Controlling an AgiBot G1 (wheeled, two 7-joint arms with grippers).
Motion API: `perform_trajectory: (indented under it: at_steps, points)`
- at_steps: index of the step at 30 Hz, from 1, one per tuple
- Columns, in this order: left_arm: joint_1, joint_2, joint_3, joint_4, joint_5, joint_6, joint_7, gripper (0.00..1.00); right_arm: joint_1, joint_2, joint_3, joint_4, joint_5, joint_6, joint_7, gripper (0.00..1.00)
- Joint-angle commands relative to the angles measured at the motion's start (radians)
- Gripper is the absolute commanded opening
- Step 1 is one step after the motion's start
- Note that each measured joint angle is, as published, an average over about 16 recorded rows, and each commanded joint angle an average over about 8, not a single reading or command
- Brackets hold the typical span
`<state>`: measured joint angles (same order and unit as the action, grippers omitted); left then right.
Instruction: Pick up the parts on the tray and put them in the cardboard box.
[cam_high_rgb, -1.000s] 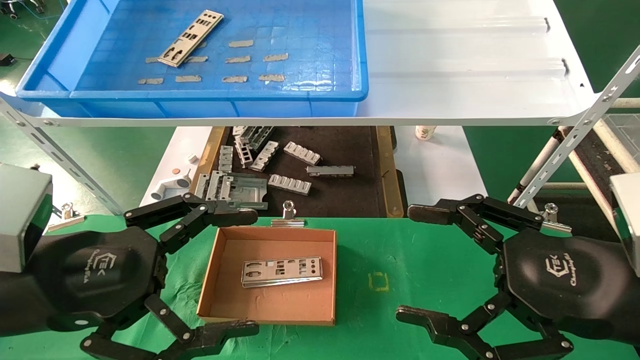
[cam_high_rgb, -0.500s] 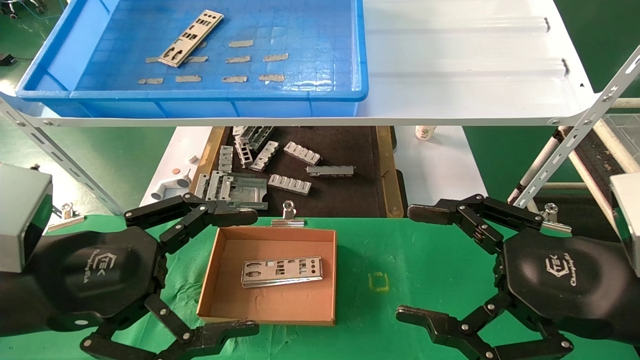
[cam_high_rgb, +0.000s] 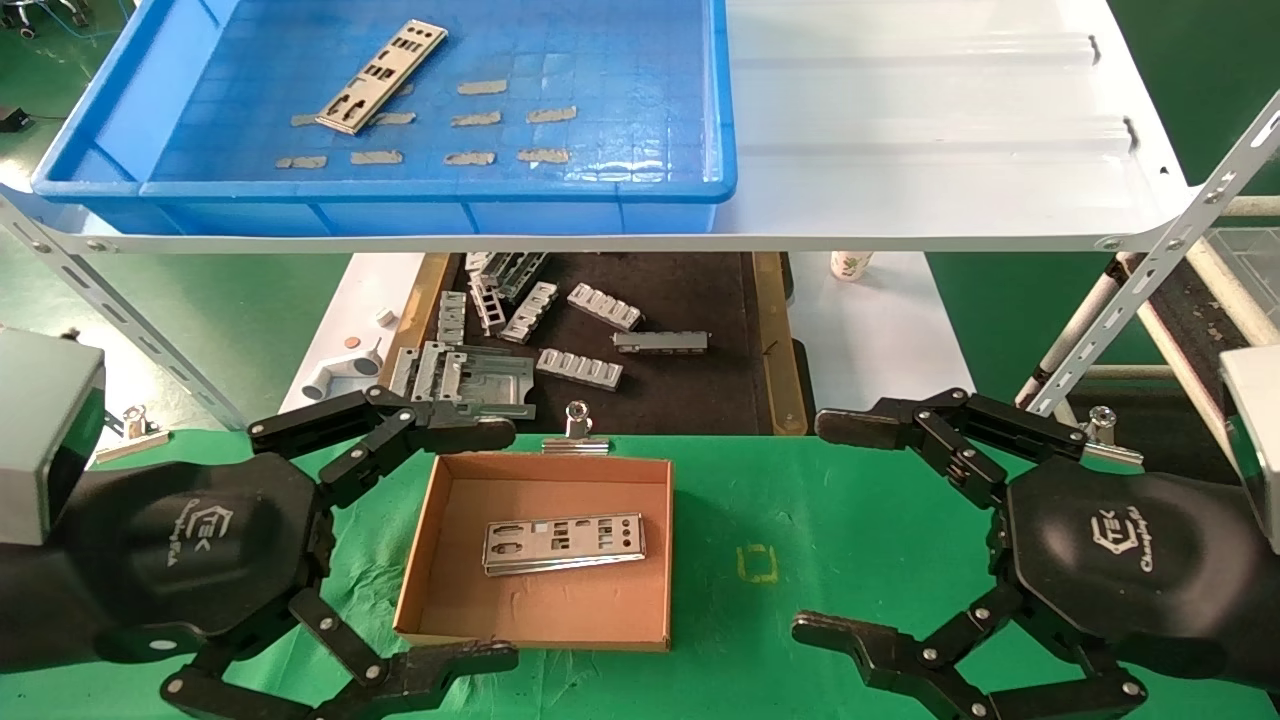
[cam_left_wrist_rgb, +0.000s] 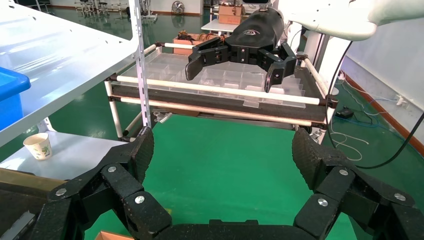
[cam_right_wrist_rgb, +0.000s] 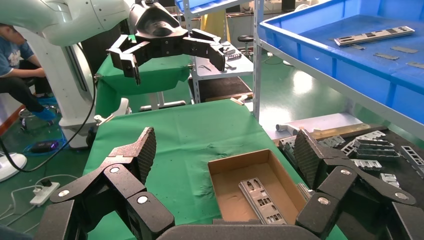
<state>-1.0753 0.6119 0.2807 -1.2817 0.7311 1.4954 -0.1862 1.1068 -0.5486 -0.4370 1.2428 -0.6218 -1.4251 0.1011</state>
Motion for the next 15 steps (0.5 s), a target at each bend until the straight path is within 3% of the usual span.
perform_trajectory:
  at_steps: [1,15]
  points:
    - [0.000,0.000,0.000,0.000,0.000,0.000,0.000,1.00,0.000,0.000,0.000,0.000,0.000,0.000,0.000,1.00]
    - [0.000,0.000,0.000,0.000,0.000,0.000,0.000,1.00,0.000,0.000,0.000,0.000,0.000,0.000,0.000,1.00]
